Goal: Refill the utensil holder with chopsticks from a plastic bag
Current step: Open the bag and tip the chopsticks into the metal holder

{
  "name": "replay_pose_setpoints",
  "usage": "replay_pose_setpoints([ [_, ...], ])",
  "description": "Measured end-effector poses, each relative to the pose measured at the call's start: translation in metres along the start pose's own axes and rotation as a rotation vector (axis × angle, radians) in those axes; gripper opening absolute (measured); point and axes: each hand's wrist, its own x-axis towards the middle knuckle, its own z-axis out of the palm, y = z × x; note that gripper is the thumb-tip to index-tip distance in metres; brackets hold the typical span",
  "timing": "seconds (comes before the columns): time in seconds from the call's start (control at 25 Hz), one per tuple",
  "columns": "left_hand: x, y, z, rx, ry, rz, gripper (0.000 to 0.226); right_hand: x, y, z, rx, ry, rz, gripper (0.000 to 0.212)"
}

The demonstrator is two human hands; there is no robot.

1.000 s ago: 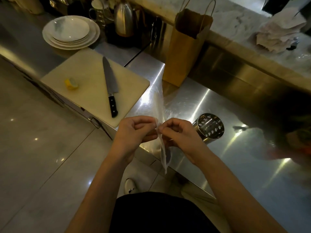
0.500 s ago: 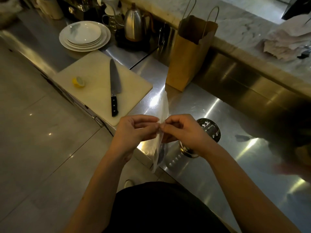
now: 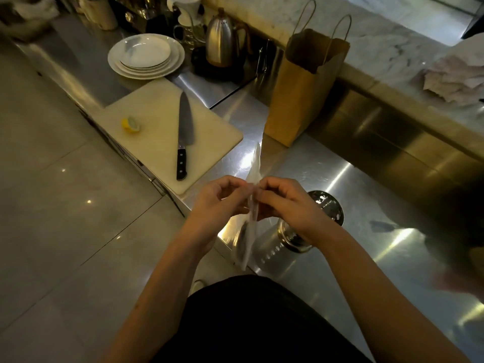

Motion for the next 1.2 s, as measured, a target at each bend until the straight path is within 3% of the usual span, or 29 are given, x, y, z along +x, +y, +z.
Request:
replay_pose_setpoints([
  [0.08, -0.002, -0.002, 0.006, 0.094, -0.022, 0.065, 0.034, 0.000, 0.001, 0.001, -0.033, -0.032, -0.028, 0.021],
  [0.24, -0.006, 0.000, 0.013, 0.232, -0.021, 0.212, 0.035, -0.001, 0.002, 0.001, 0.096, -0.071, -0.027, 0.019],
  [0.48, -0.010, 0.004, 0.024, 0.038, 0.043, 0.278, 0.036, 0.002, 0.001, 0.009, 0.342, -0.129, -0.021, 0.018],
  [0.72, -0.010, 0.004, 0.029, -0.047, 0.048, 0.307, 0.034, 0.001, -0.001, 0.009, 0.435, -0.133, -0.046, 0.021],
  [0.96, -0.005, 0.006, 0.021, 0.081, 0.026, 0.283, 0.032, -0.001, -0.008, 0.007, 0.179, -0.020, -0.088, 0.021],
  [1.2, -0.004, 0.015, 0.010, 0.179, -0.052, 0.192, 0.012, -0.007, -0.016, -0.005, 0.034, 0.068, -0.063, 0.021],
])
